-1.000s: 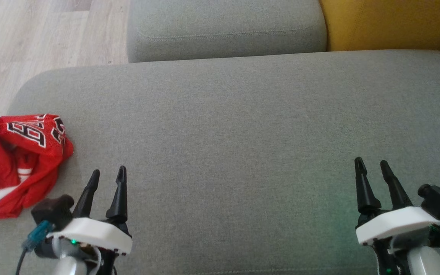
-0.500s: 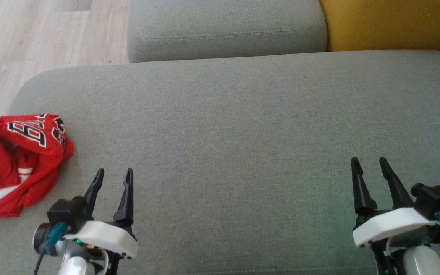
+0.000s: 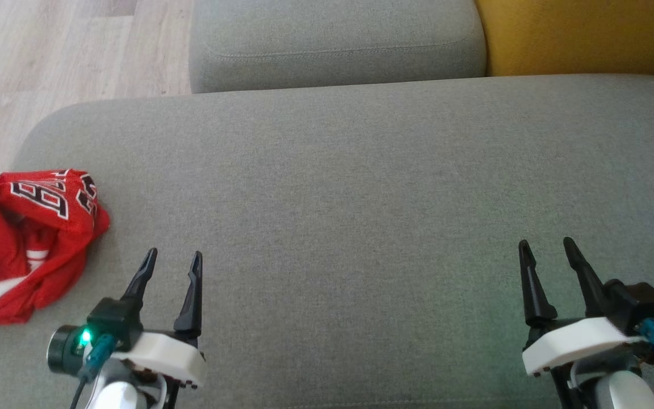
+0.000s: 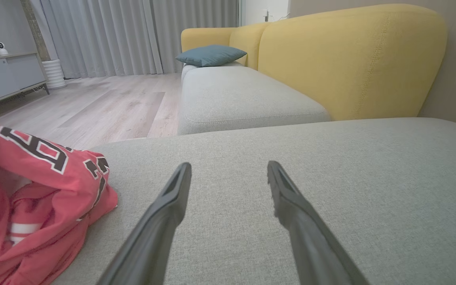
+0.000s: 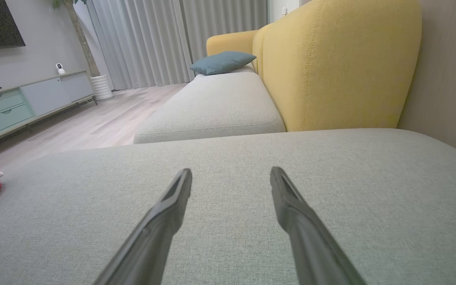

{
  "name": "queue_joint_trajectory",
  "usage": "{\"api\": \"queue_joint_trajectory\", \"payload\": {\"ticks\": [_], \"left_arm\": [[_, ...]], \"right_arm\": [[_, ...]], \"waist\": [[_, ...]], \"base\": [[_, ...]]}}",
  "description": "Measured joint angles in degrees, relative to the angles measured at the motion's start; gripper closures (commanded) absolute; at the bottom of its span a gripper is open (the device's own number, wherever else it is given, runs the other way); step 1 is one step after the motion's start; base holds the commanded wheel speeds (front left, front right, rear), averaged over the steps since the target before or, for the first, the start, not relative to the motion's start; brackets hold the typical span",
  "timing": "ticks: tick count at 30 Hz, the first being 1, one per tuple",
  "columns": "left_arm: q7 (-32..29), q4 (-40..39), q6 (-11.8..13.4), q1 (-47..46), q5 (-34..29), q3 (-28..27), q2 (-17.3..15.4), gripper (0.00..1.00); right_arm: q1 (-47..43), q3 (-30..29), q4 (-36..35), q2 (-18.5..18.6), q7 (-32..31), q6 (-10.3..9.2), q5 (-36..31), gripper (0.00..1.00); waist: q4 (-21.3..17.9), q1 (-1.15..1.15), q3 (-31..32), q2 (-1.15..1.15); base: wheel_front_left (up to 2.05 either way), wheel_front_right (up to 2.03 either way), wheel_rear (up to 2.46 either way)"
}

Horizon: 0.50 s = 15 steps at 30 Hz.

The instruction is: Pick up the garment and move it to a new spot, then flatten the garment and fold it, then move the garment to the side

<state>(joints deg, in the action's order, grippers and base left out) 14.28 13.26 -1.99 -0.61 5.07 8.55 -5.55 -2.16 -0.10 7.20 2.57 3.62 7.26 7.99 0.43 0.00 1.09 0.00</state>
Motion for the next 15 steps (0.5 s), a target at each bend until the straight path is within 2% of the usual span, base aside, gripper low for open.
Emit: {"api": "queue_joint_trajectory", "payload": {"ticks": [15], "left_arm": [[0.0,0.5,0.1,0.0,0.1,-0.2,0.1,0.0]], "right_arm": [[0.0,-0.2,0.7,0.0,0.5,0.0,0.7,0.0]], "waist": [[0.3,0.0,0.0,0.0]], "base": [[0.0,0.0,0.0]]}}
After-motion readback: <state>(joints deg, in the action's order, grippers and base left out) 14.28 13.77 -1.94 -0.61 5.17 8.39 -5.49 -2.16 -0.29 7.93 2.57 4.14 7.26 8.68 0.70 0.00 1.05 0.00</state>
